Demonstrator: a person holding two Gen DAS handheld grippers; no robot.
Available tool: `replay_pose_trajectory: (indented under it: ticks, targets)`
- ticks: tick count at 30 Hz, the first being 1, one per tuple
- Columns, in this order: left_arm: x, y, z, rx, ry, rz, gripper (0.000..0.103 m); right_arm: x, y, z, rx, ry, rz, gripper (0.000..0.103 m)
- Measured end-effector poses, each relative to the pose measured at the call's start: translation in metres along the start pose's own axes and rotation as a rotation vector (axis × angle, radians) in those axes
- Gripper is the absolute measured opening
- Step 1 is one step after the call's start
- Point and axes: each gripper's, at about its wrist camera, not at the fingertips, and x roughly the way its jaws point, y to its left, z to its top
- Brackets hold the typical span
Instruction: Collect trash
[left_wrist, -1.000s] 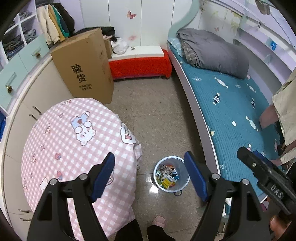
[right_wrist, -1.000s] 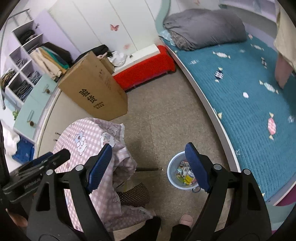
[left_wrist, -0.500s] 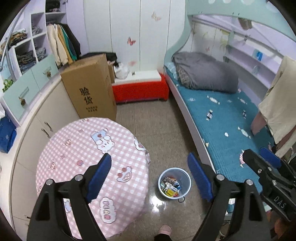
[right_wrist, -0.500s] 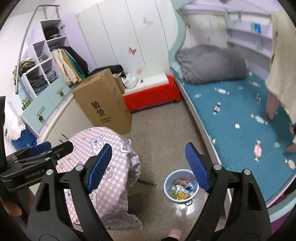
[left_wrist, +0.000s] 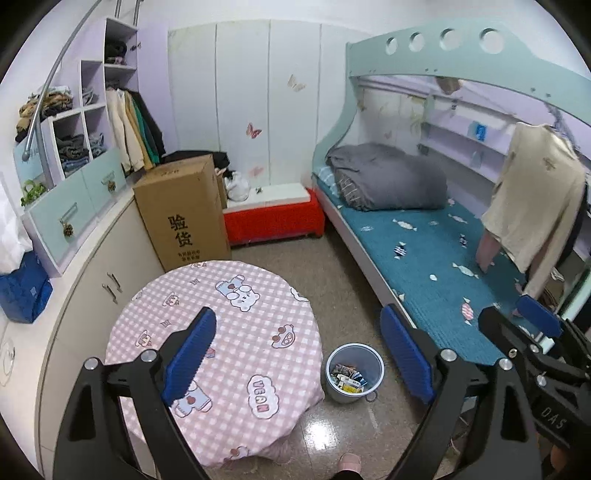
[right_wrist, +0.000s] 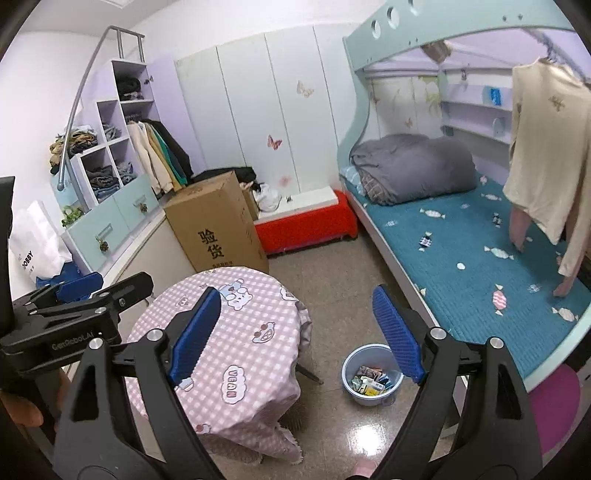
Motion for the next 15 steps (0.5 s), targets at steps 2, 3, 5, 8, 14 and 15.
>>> replay_pose_trajectory:
  ticks: [2, 3, 5, 8, 14, 15]
  targets:
    - [-0.015, 0.004, -0.007, 0.012, -0.015, -0.001, 0.089, -0.017, 0.010, -0.009, -0.007, -0.018, -0.016, 0.083]
    - [-0.025, 0.007, -0.012, 0.014, -0.030, -0.009, 0.089, -0.022, 0.012, -0.012, -0.010, -0.025, -0.018, 0.083]
    - [-0.041, 0.013, -0.020, 0.014, -0.054, -0.012, 0.089, -0.037, 0.020, -0.019, -0.019, -0.044, -0.029, 0.085]
    - [-0.058, 0.016, -0.030, 0.020, -0.072, -0.025, 0.089, -0.051, 0.029, -0.029, -0.028, -0.059, -0.044, 0.085]
    - [-0.084, 0.019, -0.043, 0.035, -0.114, -0.038, 0.089, -0.074, 0.042, -0.039, -0.042, -0.088, -0.057, 0.085]
    - [-0.088, 0.020, -0.044, 0.034, -0.124, -0.039, 0.089, -0.076, 0.044, -0.039, -0.046, -0.093, -0.060, 0.085]
